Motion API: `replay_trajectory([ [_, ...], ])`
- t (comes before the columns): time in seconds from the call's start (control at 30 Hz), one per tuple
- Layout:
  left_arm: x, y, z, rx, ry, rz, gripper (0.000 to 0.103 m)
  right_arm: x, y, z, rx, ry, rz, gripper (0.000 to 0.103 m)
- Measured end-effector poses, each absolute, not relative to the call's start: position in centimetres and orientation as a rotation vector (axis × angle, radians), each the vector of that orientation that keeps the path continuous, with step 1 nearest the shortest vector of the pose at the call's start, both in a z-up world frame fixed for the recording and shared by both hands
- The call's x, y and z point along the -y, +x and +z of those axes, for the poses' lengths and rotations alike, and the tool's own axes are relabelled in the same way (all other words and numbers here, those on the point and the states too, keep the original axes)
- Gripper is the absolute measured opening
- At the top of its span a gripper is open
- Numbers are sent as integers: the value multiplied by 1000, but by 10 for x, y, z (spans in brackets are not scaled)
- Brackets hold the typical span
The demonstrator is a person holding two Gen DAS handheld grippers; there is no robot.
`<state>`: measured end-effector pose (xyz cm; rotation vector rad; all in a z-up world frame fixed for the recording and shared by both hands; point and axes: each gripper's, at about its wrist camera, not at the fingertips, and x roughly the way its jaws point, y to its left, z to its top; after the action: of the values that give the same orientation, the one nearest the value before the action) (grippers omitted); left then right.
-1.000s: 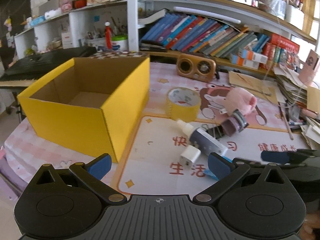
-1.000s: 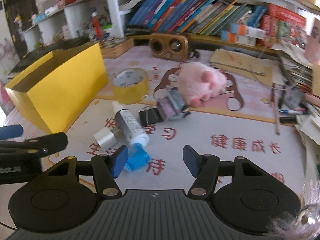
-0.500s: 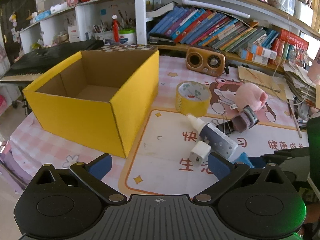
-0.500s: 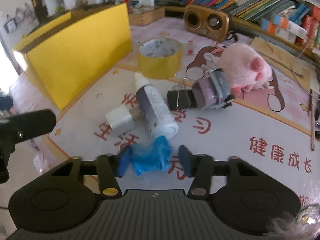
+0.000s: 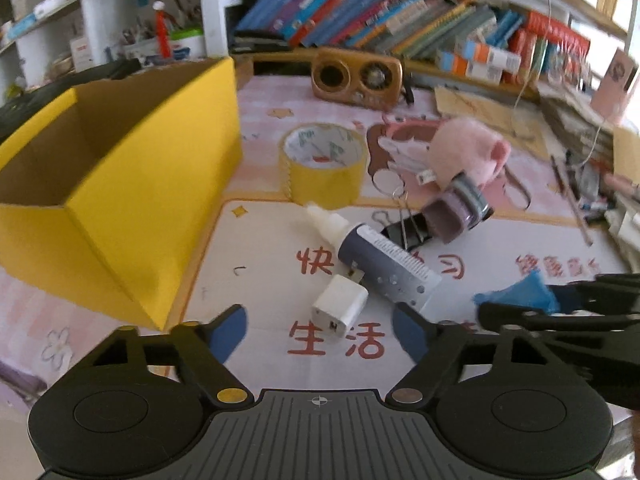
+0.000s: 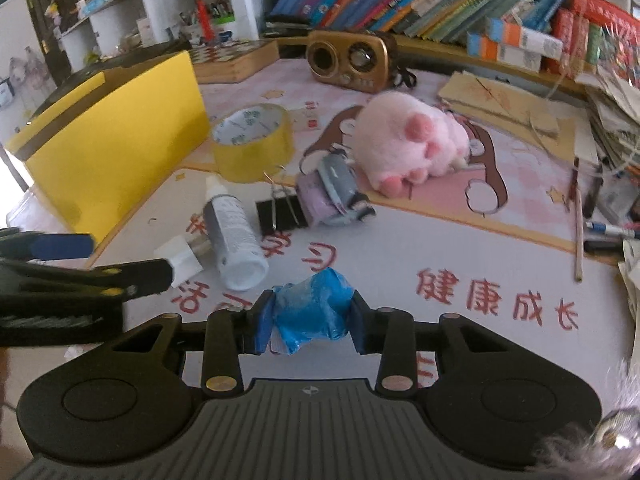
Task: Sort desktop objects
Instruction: 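Grasp the white charger plug with the left gripper while the right holds the cloth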
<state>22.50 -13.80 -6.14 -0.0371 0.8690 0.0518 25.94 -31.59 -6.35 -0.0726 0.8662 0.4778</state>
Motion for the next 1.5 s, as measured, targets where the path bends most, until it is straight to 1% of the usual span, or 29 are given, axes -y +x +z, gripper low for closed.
replay_trajectory([
  [0.03,139,228,-65,-877,-30,52,67,318,260,-64,-871,-69,474,35],
  [0.07,139,232,-68,-885,-25,52,64,320,260,-65,-873,-66,471,35],
  [0.13,140,238,-72,-895,-18,44,54,325,260,-64,-869,-61,464,35],
  [0.23,143,242,-75,-900,-7,21,46,329,261,-63,-868,-53,457,35],
  [0.37,150,247,-79,-902,33,6,38,331,262,-65,-877,-45,461,35],
  [0.4,151,247,-80,-899,39,0,33,331,261,-65,-878,-42,465,35],
  [0.6,153,237,-71,-862,56,-27,33,327,256,-62,-866,-31,478,35],
  [1.13,122,183,-7,-690,-40,-132,33,312,214,-26,-762,-9,420,35],
  [1.5,90,139,-4,-674,-68,-166,33,284,171,-18,-755,-4,381,34],
])
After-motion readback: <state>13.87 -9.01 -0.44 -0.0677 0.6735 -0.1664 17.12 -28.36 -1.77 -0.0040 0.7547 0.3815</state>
